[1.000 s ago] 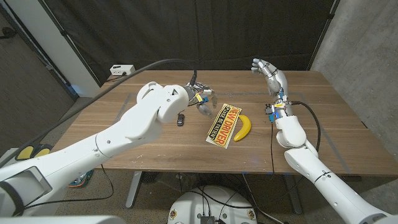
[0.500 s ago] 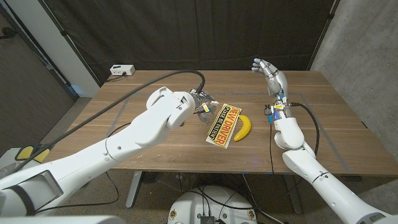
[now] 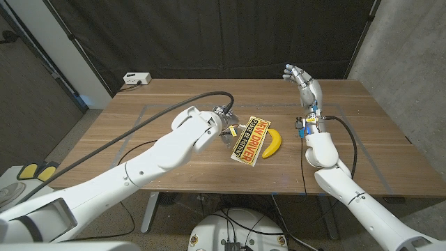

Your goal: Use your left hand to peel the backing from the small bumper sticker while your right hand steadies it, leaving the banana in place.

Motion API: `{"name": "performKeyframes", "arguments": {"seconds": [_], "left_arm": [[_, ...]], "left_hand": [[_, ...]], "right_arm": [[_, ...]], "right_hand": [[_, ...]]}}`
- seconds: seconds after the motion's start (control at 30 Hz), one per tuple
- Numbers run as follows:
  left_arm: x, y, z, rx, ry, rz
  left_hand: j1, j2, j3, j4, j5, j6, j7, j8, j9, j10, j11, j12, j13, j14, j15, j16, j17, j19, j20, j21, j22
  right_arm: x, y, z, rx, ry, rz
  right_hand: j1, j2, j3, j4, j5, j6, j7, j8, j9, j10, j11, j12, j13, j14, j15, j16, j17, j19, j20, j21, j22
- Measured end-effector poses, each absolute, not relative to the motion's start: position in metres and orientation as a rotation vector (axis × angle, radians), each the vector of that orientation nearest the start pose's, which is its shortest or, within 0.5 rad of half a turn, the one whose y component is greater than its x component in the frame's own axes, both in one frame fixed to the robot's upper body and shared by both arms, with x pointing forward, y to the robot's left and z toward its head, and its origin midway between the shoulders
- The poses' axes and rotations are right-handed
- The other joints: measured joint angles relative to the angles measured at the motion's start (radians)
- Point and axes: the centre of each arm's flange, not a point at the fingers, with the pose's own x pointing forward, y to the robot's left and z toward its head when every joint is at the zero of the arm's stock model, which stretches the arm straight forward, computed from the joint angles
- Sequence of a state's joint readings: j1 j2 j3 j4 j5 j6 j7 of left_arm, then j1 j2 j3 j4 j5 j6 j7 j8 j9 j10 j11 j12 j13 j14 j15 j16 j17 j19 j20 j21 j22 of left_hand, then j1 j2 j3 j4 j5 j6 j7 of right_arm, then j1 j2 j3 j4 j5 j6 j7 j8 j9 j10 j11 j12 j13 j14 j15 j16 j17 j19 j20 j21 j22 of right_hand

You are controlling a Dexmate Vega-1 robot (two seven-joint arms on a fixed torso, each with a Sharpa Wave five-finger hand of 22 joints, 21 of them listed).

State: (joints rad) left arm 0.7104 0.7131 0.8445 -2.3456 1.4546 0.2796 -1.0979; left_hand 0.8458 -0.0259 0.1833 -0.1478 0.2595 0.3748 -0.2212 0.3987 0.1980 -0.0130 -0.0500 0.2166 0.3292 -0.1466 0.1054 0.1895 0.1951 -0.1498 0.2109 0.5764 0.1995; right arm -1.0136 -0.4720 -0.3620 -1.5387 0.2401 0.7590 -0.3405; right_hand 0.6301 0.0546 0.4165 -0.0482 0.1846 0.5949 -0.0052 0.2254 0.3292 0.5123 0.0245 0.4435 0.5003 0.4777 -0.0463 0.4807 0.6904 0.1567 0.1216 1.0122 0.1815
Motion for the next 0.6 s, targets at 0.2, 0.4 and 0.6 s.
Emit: {"name": "performKeyframes", "arguments": {"seconds": [0.2,0.4,0.6], "left_arm": [[0.458,0.069,0.008,2.284,-0.348,-0.137],[0.463,0.069,0.001,2.312,-0.335,-0.146],[0.468,0.070,-0.004,2.342,-0.326,-0.148]], "left_hand": [[0.009,0.001,0.000,0.000,0.008,0.000,0.000,0.000,0.005,0.000,0.000,0.000,0.000,-0.005,-0.005,0.000,-0.005,0.007,0.000,0.000,0.000],[0.018,0.000,-0.004,-0.004,0.008,0.000,0.000,0.000,0.005,-0.011,-0.004,0.000,0.000,-0.012,-0.001,0.000,-0.005,0.007,0.000,0.000,-0.003],[0.022,-0.004,-0.004,-0.004,0.008,0.003,-0.003,0.000,0.009,-0.013,-0.015,0.000,0.000,-0.016,-0.014,0.000,-0.005,0.011,-0.004,0.000,-0.004]], "right_arm": [[0.536,-0.240,-0.001,-0.011,-1.159,0.063],[0.538,-0.237,-0.001,-0.004,-1.164,0.059],[0.539,-0.236,-0.002,0.004,-1.171,0.054]], "right_hand": [[0.000,0.000,0.000,0.000,0.000,0.000,0.000,0.000,-0.005,0.000,0.000,-0.004,-0.004,0.000,0.000,-0.005,0.000,0.000,0.000,-0.003,0.000],[-0.003,0.003,0.000,0.000,0.000,0.000,0.000,0.000,-0.009,0.000,0.000,-0.004,-0.008,0.000,0.000,-0.004,0.000,0.000,0.000,-0.003,0.000],[-0.013,0.005,0.000,0.000,0.000,0.000,0.000,-0.004,-0.009,0.003,0.003,-0.004,-0.010,0.000,0.000,-0.004,0.000,0.000,0.000,-0.003,0.000]]}}
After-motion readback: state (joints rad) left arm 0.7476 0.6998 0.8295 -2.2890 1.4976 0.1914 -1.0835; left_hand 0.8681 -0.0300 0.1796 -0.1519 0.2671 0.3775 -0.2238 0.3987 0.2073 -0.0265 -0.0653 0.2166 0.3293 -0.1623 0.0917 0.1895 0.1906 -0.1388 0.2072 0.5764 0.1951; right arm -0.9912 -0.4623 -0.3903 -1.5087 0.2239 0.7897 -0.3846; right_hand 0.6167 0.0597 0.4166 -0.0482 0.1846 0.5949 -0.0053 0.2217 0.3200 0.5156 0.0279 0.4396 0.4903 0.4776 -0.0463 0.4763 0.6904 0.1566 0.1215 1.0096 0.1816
